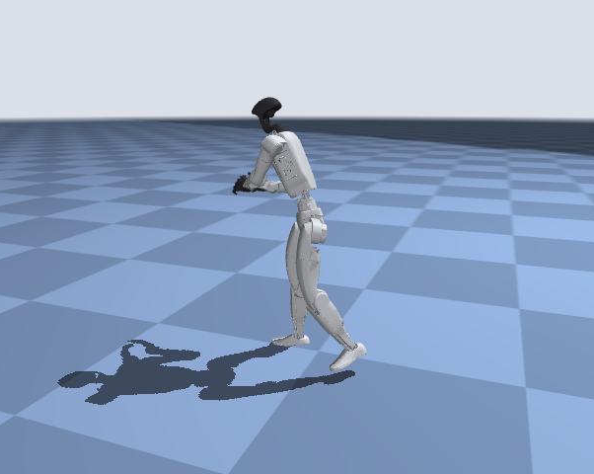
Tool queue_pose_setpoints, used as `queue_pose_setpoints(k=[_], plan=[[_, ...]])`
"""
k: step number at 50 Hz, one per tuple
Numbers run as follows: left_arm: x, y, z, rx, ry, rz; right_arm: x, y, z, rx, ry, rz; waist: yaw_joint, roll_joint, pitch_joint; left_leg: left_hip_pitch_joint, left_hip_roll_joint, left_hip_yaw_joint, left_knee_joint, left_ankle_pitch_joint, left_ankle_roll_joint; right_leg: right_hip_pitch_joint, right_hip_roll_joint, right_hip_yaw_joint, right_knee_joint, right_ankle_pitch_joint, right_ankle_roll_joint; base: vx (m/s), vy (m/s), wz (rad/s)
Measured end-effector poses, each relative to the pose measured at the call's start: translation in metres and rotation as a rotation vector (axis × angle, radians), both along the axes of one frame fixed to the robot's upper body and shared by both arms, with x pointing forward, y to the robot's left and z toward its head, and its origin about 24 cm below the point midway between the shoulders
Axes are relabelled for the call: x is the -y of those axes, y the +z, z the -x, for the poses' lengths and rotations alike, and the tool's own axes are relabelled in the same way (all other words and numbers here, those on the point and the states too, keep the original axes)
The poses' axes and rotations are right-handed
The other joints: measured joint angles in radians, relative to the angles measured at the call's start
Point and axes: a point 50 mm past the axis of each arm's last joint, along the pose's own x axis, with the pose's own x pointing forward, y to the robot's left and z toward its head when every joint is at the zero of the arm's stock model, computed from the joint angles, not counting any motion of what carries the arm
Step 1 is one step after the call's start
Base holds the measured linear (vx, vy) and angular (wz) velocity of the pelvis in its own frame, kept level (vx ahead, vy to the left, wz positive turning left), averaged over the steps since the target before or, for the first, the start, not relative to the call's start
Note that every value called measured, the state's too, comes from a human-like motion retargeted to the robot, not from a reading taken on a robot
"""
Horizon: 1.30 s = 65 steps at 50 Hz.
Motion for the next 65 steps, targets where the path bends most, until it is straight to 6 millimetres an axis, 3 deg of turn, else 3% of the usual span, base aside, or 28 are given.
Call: queue_pose_setpoints(k=[6, 9, 12, 16, 19, 22, 25, 30, 33, 35, 37, 40, 43, 45, 47, 49, 51, 53, 55, 57, 60, 62, 65], plan=[[0.045, 0.057, 0.039, 0.153, -0.221, 0.032, 0.030, 0.050, 0.029, 0.193, -0.327, 0.112, -0.080, -0.032, 0.056, 0.002, 0.052, 0.009, -0.125, -0.001, -0.002, -0.001, -0.003, 0.103, -0.008, -0.004, 0.007, 0.20, 0.17, -1.02], [0.056, 0.066, 0.051, 0.160, -0.281, 0.043, 0.036, 0.059, 0.037, 0.225, -0.424, 0.145, -0.106, -0.057, 0.109, 0.008, 0.089, -0.014, -0.238, 0.019, -0.033, 0.004, 0.005, 0.134, -0.010, -0.003, 0.015, 0.14, 0.24, -0.85], [0.060, 0.063, 0.053, 0.143, -0.298, 0.028, 0.038, 0.054, 0.037, 0.208, -0.422, 0.123, -0.117, -0.096, 0.177, -0.001, 0.140, -0.026, -0.318, 0.036, -0.057, 0.006, 0.010, 0.160, -0.008, -0.003, 0.016, 0.07, 0.29, -0.74], [0.058, 0.042, 0.041, 0.108, -0.253, -0.082, 0.029, 0.028, 0.020, 0.143, -0.293, -0.067, -0.102, -0.173, 0.285, -0.066, 0.215, -0.012, -0.324, 0.051, -0.070, -0.005, 0.005, 0.188, 0.015, -0.017, -0.005, -0.02, 0.34, -0.51], [0.047, 0.009, 0.022, 0.038, -0.161, -0.195, 0.011, -0.005, -0.001, 0.034, -0.200, -0.281, -0.078, -0.216, 0.325, -0.164, 0.279, 0.069, -0.286, 0.072, -0.056, -0.041, -0.008, 0.189, 0.036, -0.026, -0.017, -0.05, 0.39, -0.11], [0.021, -0.034, -0.001, -0.070, -0.025, -0.280, -0.016, -0.041, -0.025, -0.132, -0.140, -0.474, -0.043, -0.235, 0.332, -0.270, 0.348, 0.167, -0.174, 0.097, -0.022, -0.074, -0.027, 0.170, 0.048, -0.028, -0.027, -0.01, 0.45, 0.22], [-0.012, -0.070, -0.018, -0.185, 0.109, -0.310, -0.043, -0.070, -0.043, -0.285, -0.080, -0.624, 0.015, -0.227, 0.326, -0.356, 0.387, 0.182, 0.015, 0.025, 0.025, -0.072, -0.064, 0.126, 0.061, -0.033, -0.034, 0.08, 0.54, 0.54], [-0.050, -0.099, -0.031, -0.240, 0.174, -0.348, -0.072, -0.096, -0.047, -0.336, 0.002, -0.838, 0.211, -0.107, 0.244, -0.458, 0.320, 0.096, 0.204, -0.122, 0.028, -0.034, -0.159, -0.060, 0.171, 0.002, -0.056, 0.27, 0.72, 1.03], [-0.062, -0.090, -0.042, -0.215, 0.222, -0.334, -0.083, -0.087, -0.057, -0.332, 0.035, -0.894, 0.377, 0.014, 0.155, -0.427, 0.229, 0.068, 0.199, -0.160, 0.015, 0.014, -0.229, -0.167, 0.286, 0.133, -0.102, 0.51, 0.87, 1.55], [-0.074, -0.073, -0.056, -0.196, 0.289, -0.307, -0.092, -0.067, -0.075, -0.341, 0.076, -0.867, 0.485, 0.095, 0.087, -0.359, 0.161, 0.050, 0.134, -0.163, -0.005, 0.055, -0.238, -0.172, 0.361, 0.217, -0.127, 0.61, 0.85, 1.86], [-0.088, -0.044, -0.076, -0.164, 0.369, -0.277, -0.102, -0.030, -0.097, -0.313, 0.148, -0.801, 0.569, 0.165, 0.010, -0.266, 0.092, 0.003, 0.012, -0.130, -0.029, 0.085, -0.174, -0.111, 0.435, 0.228, -0.126, 0.63, 0.76, 2.24], [-0.108, 0.019, -0.100, -0.059, 0.462, -0.217, -0.119, 0.050, -0.119, -0.153, 0.296, -0.646, 0.647, 0.235, -0.113, -0.127, 0.005, -0.136, -0.198, -0.006, -0.060, 0.088, 0.001, -0.027, 0.537, 0.161, -0.108, 0.62, 0.61, 2.63], [-0.115, 0.101, -0.105, 0.117, 0.465, -0.109, -0.132, 0.141, -0.117, 0.101, 0.407, -0.388, 0.665, 0.226, -0.215, -0.035, -0.060, -0.299, -0.341, 0.159, -0.107, 0.051, 0.125, -0.086, 0.533, 0.160, -0.042, 0.60, 0.43, 2.93], [-0.115, 0.160, -0.095, 0.246, 0.445, 0.002, -0.140, 0.200, -0.101, 0.279, 0.455, -0.212, 0.640, 0.190, -0.255, 0.013, -0.109, -0.389, -0.397, 0.240, -0.142, 0.028, 0.154, -0.164, 0.468, 0.180, -0.033, 0.68, 0.33, 3.34], [-0.114, 0.221, -0.073, 0.389, 0.407, 0.120, -0.146, 0.255, -0.072, 0.470, 0.480, -0.058, 0.585, 0.144, -0.262, 0.065, -0.157, -0.449, -0.426, 0.261, -0.198, 0.010, 0.159, -0.238, 0.364, 0.161, -0.023, 0.74, 0.24, 3.69], [-0.116, 0.277, -0.042, 0.543, 0.370, 0.222, -0.154, 0.304, -0.035, 0.655, 0.484, 0.103, 0.509, 0.099, -0.248, 0.128, -0.206, -0.489, -0.434, 0.230, -0.233, -0.011, 0.150, -0.295, 0.244, 0.133, -0.004, 0.79, 0.13, 3.95], [-0.122, 0.326, -0.006, 0.713, 0.349, 0.301, -0.165, 0.343, 0.006, 0.818, 0.430, 0.290, 0.430, 0.060, -0.218, 0.196, -0.230, -0.502, -0.416, 0.147, -0.232, -0.036, 0.148, -0.315, 0.122, 0.138, 0.017, 0.82, -0.11, 3.84], [-0.132, 0.360, 0.029, 0.885, 0.348, 0.365, -0.180, 0.372, 0.045, 0.950, 0.295, 0.479, 0.370, 0.030, -0.179, 0.252, -0.222, -0.485, -0.357, 0.035, -0.209, -0.062, 0.160, -0.282, 0.032, 0.182, 0.021, 0.83, -0.31, 3.36], [-0.144, 0.378, 0.055, 1.034, 0.364, 0.427, -0.196, 0.388, 0.078, 1.058, 0.121, 0.638, 0.329, 0.005, -0.138, 0.281, -0.233, -0.469, -0.242, -0.049, -0.171, -0.061, 0.123, -0.227, 0.007, 0.215, 0.021, 0.81, -0.13, 3.14], [-0.160, 0.376, 0.062, 1.109, 0.396, 0.488, -0.216, 0.389, 0.100, 1.149, 0.010, 0.761, 0.298, -0.021, -0.109, 0.217, -0.289, -0.448, -0.017, -0.032, -0.130, -0.049, 0.011, -0.208, 0.079, 0.172, -0.005, 0.69, 0.07, 2.83], [-0.186, 0.341, 0.043, 1.080, 0.454, 0.573, -0.231, 0.369, 0.106, 1.202, -0.036, 0.885, 0.325, 0.002, -0.070, -0.027, -0.212, -0.351, 0.425, 0.058, -0.148, -0.113, -0.023, -0.240, 0.371, 0.011, -0.114, 0.55, -0.14, 1.69], [-0.198, 0.290, 0.012, 0.938, 0.475, 0.632, -0.229, 0.340, 0.082, 1.136, -0.011, 0.909, 0.350, -0.005, -0.027, -0.136, -0.126, -0.266, 0.575, 0.058, -0.144, -0.123, -0.053, -0.267, 0.524, -0.058, -0.127, 0.53, -0.17, 1.14], [-0.212, 0.176, -0.032, 0.608, 0.534, 0.691, -0.218, 0.263, 0.022, 0.894, 0.087, 0.847, 0.392, -0.041, 0.037, -0.226, -0.029, -0.158, 0.564, -0.013, -0.123, -0.058, -0.074, -0.315, 0.529, -0.074, -0.117, 0.49, -0.11, 0.63]])
